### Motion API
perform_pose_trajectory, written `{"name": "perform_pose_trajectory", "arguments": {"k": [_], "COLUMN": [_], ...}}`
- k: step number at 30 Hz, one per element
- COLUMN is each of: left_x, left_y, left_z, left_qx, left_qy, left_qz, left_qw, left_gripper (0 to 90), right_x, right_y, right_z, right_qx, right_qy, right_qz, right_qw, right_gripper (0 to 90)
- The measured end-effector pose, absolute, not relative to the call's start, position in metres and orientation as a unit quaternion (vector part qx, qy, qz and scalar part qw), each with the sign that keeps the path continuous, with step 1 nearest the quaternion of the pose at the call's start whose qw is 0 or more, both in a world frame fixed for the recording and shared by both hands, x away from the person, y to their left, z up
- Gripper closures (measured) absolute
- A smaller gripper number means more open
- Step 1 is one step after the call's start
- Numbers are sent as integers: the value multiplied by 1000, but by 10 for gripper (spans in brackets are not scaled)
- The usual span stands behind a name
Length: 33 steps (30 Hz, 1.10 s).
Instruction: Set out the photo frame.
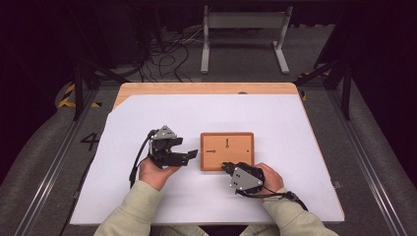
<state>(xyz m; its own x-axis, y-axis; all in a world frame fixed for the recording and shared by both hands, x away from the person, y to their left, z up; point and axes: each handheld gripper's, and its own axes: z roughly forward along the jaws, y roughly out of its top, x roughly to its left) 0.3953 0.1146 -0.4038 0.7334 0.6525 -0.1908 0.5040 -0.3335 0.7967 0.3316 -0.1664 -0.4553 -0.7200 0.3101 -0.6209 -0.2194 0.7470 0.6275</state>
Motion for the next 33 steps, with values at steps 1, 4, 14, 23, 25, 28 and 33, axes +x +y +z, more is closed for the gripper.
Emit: {"name": "perform_pose_trajectory", "arguments": {"k": [1, 4, 14, 23, 25, 28, 33], "left_x": [398, 402, 418, 432, 434, 436, 442], "left_y": [110, 106, 91, 73, 71, 64, 55], "left_z": [-404, -403, -409, -409, -409, -410, -415], "left_qx": [813, 813, 807, 818, 818, 821, 822], "left_qy": [354, 354, 355, 341, 341, 338, 339], "left_qz": [81, 82, 62, 63, 59, 54, 37], "left_qw": [454, 455, 467, 458, 460, 457, 456], "left_gripper": [234, 231, 199, 200, 199, 197, 176], "right_x": [331, 331, 327, 325, 325, 324, 324], "right_y": [-166, -166, -165, -165, -165, -165, -165], "right_z": [-455, -456, -458, -459, -459, -460, -460], "right_qx": [27, 26, 27, 29, 30, 31, 32], "right_qy": [857, 856, 853, 849, 849, 848, 848], "right_qz": [355, 355, 352, 353, 354, 355, 355], "right_qw": [374, 375, 385, 391, 392, 393, 393], "right_gripper": [838, 838, 837, 836, 836, 836, 836]}}
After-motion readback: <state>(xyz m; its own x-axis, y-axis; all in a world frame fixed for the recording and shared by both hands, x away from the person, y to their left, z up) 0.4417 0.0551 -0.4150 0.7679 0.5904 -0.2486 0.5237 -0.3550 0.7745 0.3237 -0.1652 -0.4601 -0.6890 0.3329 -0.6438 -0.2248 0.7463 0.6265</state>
